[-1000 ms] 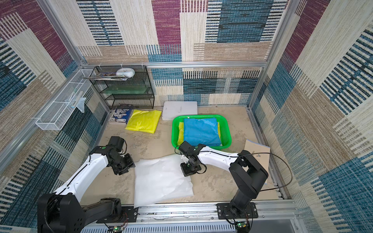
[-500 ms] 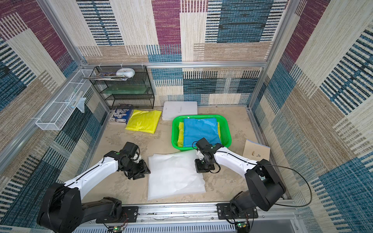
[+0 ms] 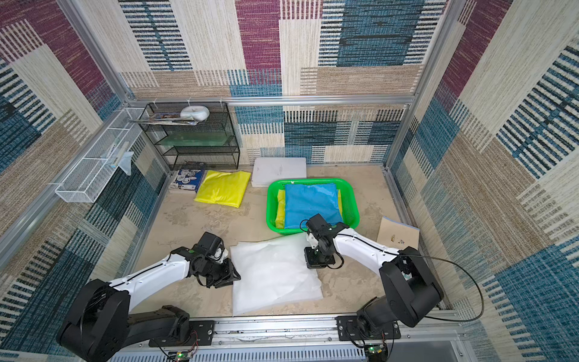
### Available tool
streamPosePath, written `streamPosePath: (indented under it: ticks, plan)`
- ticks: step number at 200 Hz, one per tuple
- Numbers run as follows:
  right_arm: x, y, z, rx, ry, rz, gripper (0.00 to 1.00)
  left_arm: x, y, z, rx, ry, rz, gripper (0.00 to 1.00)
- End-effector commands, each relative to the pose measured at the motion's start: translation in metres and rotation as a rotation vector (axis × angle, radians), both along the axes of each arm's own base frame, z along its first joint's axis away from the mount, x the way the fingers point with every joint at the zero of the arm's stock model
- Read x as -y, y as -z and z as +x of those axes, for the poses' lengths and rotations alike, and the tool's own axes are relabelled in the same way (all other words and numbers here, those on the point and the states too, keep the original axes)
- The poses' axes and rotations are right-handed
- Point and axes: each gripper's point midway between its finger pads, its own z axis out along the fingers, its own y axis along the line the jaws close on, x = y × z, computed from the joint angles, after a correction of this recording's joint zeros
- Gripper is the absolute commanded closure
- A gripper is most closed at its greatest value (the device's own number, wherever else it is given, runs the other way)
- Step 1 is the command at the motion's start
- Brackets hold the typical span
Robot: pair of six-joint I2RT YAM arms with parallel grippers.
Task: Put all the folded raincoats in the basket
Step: Pick up the raincoat from the center of the board, then adjust the basket at the center of the board.
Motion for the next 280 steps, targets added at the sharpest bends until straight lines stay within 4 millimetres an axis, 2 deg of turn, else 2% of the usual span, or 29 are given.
streamPosePath:
  ticks: [1,11,23,28,39,53,63,85,110,138,161,179,202,214,224,245,265,275,276,280]
  plan:
    - [-0.003,0.0,-0.002,-0.007,-0.003,0.017,1.0,0.001,0.001,0.0,0.014,0.001,0.001,0.68]
    - [-0.004,0.0,-0.003,-0.013,-0.007,0.025,1.0,0.001,0.0,0.001,0.019,-0.001,0.002,0.69]
    - [-0.005,0.0,-0.004,-0.017,-0.008,0.033,1.0,0.0,-0.001,0.002,0.023,-0.003,0.004,0.77]
    - [-0.006,-0.001,-0.003,-0.015,-0.01,0.038,1.0,0.0,-0.001,0.002,0.023,-0.003,0.009,0.82]
    - [-0.007,-0.003,-0.004,-0.013,-0.011,0.047,1.0,-0.003,-0.003,0.002,0.017,-0.006,0.028,1.0]
    - [-0.011,-0.008,-0.004,-0.01,-0.019,0.075,1.0,-0.013,-0.006,0.0,0.002,-0.027,0.091,1.0]
    - [-0.015,-0.013,-0.005,-0.007,-0.024,0.106,1.0,-0.029,-0.008,-0.003,-0.01,-0.064,0.178,1.0]
    - [-0.029,-0.024,-0.011,-0.033,-0.052,0.186,1.0,-0.053,-0.023,-0.008,0.0,-0.136,0.291,1.0]
    - [-0.054,-0.04,-0.015,-0.034,-0.098,0.261,1.0,-0.065,-0.057,-0.009,0.04,-0.174,0.336,1.0]
    - [-0.092,-0.061,-0.011,-0.026,-0.162,0.315,1.0,-0.084,-0.108,-0.006,0.14,-0.201,0.4,1.0]
    - [-0.117,-0.091,0.009,0.029,-0.202,0.332,1.0,-0.094,-0.147,0.004,0.233,-0.197,0.426,1.0]
    - [-0.123,-0.128,0.042,0.145,-0.212,0.301,1.0,-0.094,-0.178,0.023,0.278,-0.178,0.414,1.0]
    - [-0.105,-0.173,0.087,0.238,-0.155,0.276,1.0,-0.077,-0.226,0.058,0.359,-0.134,0.324,1.0]
    - [-0.08,-0.19,0.112,0.291,-0.077,0.213,1.0,-0.062,-0.249,0.078,0.395,-0.105,0.272,1.0]
    - [-0.057,-0.201,0.131,0.344,-0.014,0.139,1.0,-0.046,-0.259,0.098,0.394,-0.068,0.221,1.0]
    - [0.0,-0.212,0.163,0.409,0.135,0.013,1.0,-0.005,-0.263,0.147,0.377,0.009,0.088,1.0]
    - [0.037,-0.211,0.178,0.41,0.234,-0.005,1.0,0.039,-0.249,0.192,0.332,0.075,-0.009,1.0]
    - [0.052,-0.206,0.184,0.401,0.268,-0.024,1.0,0.067,-0.24,0.208,0.319,0.127,-0.035,1.0]
    - [0.054,-0.205,0.184,0.4,0.271,-0.025,1.0,0.069,-0.244,0.208,0.331,0.132,-0.041,1.0]
    - [0.062,-0.202,0.186,0.394,0.289,-0.036,1.0,0.081,-0.242,0.213,0.332,0.151,-0.05,1.0]
